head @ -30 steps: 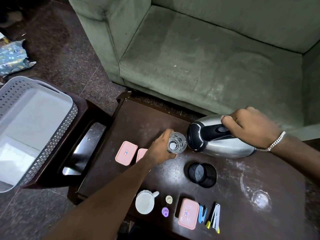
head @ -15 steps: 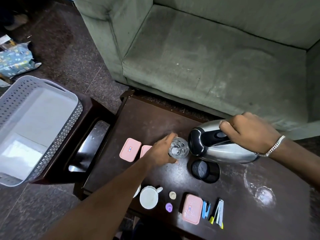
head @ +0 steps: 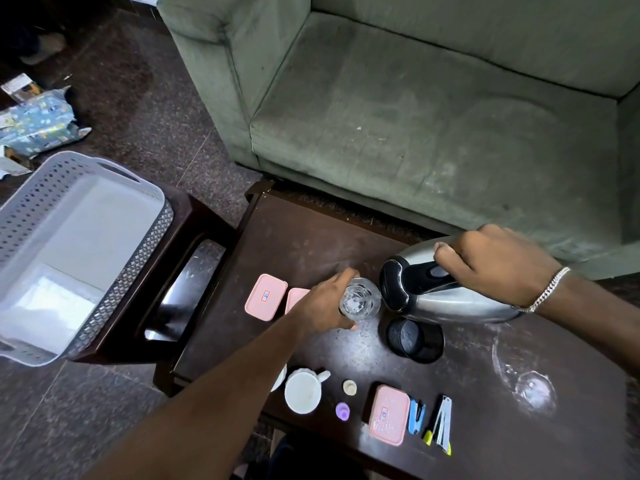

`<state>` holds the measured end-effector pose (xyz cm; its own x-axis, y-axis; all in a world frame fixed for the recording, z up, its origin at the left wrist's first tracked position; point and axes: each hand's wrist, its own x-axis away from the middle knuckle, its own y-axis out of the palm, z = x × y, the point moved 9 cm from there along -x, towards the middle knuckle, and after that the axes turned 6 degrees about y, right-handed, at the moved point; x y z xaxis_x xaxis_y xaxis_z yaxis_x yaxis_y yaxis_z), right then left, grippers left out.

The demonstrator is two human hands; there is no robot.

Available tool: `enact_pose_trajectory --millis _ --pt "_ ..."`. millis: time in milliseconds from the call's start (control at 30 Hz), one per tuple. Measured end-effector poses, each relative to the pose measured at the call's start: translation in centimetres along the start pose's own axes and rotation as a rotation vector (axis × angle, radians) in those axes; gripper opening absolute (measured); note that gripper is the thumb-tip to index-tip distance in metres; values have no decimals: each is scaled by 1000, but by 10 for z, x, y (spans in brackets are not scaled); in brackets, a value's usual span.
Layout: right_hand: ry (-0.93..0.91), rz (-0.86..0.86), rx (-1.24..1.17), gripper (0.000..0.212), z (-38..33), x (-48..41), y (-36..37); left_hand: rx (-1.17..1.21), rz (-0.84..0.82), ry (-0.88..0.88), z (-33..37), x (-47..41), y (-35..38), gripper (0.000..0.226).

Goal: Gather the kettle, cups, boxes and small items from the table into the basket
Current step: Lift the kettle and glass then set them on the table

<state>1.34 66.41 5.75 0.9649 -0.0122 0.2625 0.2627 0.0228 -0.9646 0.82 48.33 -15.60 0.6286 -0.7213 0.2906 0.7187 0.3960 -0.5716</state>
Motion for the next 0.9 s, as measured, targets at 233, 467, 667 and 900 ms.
enact_pose_trajectory --millis 233,467,667,900 --pt "-5 2 45 57 -5 0 1 1 0 7 0 2 1 94" --pt "-1 3 53 58 -7 0 4 -23 -3 12 1 4 1 91" --pt "-19 -4 56 59 -9 1 6 -21 -8 5 0 6 1 92" --pt "-27 -21 56 57 -13 1 6 -5 -4 2 2 6 3 92"
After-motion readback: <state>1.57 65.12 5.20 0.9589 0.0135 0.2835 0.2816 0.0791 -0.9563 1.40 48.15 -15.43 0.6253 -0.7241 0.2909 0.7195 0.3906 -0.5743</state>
